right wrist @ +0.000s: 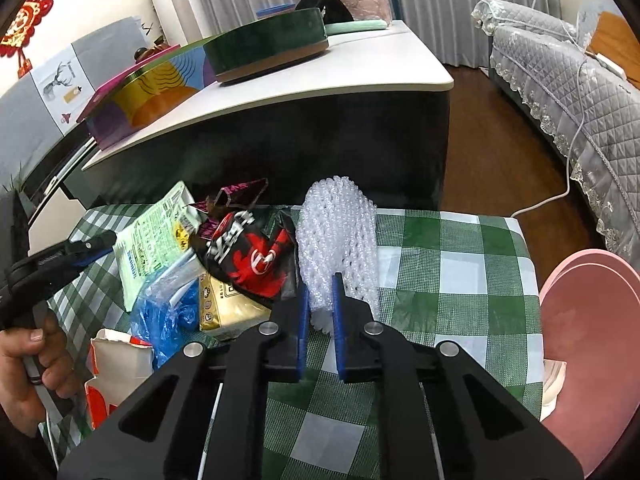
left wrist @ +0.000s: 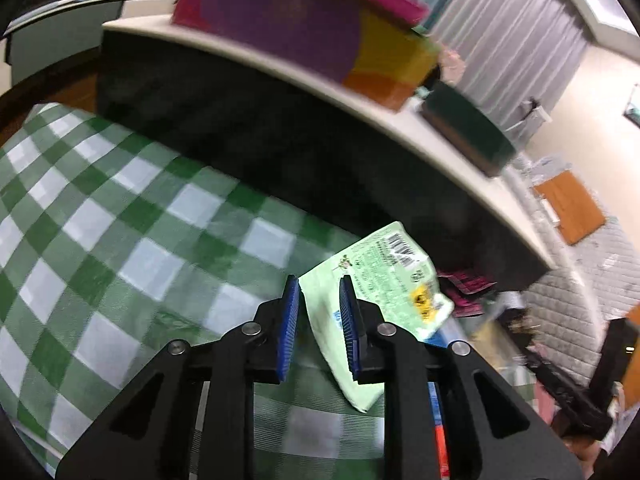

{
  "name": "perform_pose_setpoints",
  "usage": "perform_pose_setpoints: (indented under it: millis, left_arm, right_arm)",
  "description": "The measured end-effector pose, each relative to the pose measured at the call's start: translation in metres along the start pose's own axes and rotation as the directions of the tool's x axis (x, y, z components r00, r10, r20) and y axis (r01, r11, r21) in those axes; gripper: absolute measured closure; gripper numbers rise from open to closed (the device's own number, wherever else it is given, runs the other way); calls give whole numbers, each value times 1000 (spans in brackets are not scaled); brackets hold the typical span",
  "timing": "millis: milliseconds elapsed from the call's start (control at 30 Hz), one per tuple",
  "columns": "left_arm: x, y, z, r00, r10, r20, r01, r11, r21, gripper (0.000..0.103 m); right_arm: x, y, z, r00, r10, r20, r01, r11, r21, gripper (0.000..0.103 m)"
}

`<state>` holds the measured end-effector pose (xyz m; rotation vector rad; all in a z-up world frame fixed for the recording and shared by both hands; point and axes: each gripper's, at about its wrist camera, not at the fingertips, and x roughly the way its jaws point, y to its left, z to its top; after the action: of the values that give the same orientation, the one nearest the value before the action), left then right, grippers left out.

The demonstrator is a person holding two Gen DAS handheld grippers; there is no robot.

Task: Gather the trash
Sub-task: 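Lift the bubble-wrap mesh with the right tool while the left tool lifts the green wrapper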

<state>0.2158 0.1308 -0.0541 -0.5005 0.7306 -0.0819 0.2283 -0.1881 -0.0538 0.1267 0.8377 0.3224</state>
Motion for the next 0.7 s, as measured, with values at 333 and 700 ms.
perform_pose_setpoints:
  millis: [333,700]
  left_arm:
    - [-15,-33,-9,971,-237,-2,236,967,93,82]
    - [-5,-69,-15,993,-113,-42,120,960,255,101]
  right_arm:
    - [-5,-1,0,1000,7,3,-7,1000,15,92]
    - [-18,1,-2,1000,-7,18,7,1000,12,93]
